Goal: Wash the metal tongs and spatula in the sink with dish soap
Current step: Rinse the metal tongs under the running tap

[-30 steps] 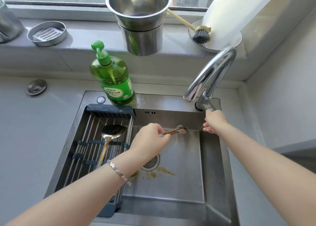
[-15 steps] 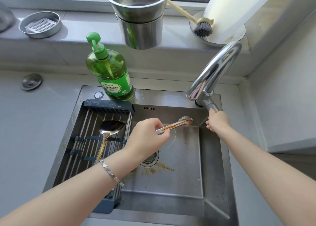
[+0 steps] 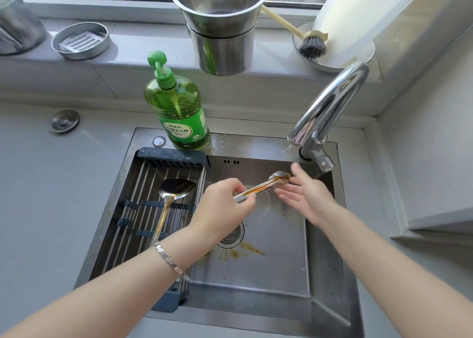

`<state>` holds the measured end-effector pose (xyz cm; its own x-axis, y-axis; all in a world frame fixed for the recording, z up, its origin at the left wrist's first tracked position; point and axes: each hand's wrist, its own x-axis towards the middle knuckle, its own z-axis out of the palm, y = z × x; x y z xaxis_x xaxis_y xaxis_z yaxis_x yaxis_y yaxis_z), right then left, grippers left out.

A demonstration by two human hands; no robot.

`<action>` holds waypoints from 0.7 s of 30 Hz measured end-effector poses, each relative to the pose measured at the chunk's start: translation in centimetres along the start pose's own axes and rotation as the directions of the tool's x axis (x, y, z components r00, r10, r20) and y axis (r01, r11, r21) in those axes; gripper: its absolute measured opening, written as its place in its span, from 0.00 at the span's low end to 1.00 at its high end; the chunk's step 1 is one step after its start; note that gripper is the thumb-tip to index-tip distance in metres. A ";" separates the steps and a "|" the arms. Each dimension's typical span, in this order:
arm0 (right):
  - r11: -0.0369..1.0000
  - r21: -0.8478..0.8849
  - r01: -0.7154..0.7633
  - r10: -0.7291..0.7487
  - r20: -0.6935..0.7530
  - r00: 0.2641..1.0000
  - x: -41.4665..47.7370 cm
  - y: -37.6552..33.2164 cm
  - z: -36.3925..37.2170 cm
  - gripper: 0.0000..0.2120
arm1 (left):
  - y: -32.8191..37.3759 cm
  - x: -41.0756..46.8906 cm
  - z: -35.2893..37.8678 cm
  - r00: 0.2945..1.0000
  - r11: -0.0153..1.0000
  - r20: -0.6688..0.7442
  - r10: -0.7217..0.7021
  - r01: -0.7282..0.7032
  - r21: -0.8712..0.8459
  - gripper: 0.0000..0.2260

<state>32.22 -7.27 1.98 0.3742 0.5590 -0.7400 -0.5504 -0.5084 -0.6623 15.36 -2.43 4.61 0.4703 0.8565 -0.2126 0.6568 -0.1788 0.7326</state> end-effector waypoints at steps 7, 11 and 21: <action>0.953 0.300 0.046 -0.044 -0.015 0.999 -2.4 0.8 4.1 0.10 | -1.2 -2.2 -0.8 1.000 0.996 -0.008 0.028 -0.029 -0.084 0.07; 0.938 0.345 0.041 -0.065 0.060 0.996 -3.1 1.4 5.6 0.05 | -1.9 -2.7 -1.5 0.999 0.993 -0.043 0.015 -0.020 -0.115 0.06; 0.950 0.312 0.026 -0.040 0.038 0.998 -3.9 1.4 6.6 0.09 | -2.7 -4.0 -1.9 0.997 0.985 -0.074 0.031 -0.043 -0.166 0.05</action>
<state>25.05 -5.86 4.69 0.3675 0.6033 -0.7078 -0.7460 -0.2633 -0.6117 10.59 -4.45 4.68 0.4456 0.8841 -0.1410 0.5290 -0.1330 0.8381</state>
